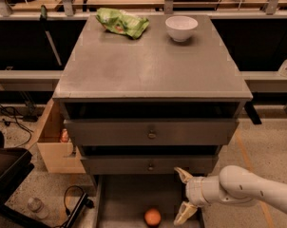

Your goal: Pick orange from bottom drawer and place on counter

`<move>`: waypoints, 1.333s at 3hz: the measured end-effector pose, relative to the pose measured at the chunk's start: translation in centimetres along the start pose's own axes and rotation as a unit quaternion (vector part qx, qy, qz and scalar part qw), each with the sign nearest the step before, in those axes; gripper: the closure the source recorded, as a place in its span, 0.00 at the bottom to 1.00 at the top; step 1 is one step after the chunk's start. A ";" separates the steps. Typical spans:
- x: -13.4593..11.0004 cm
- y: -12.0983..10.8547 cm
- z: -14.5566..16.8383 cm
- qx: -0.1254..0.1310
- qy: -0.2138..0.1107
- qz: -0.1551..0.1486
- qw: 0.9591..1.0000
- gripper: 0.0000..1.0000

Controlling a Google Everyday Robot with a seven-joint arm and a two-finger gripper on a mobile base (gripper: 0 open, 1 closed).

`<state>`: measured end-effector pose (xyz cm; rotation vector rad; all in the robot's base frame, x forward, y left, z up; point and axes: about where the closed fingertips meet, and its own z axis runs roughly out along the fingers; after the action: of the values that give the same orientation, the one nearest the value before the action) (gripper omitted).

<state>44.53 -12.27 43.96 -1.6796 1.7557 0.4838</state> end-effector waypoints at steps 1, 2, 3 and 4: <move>0.4 0.1 1.1 -0.009 -0.008 0.006 1.000 0.00; 1.8 0.1 5.0 -0.026 -0.032 0.012 0.999 0.00; 4.3 1.7 10.6 -0.050 -0.065 0.030 0.996 0.00; 6.4 3.4 15.1 -0.070 -0.085 0.034 0.993 0.00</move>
Offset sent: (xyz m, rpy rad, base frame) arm 0.0053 0.0502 -0.1389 0.1825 0.1575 0.0490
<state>44.44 -6.63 28.22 -1.6247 1.6928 0.7749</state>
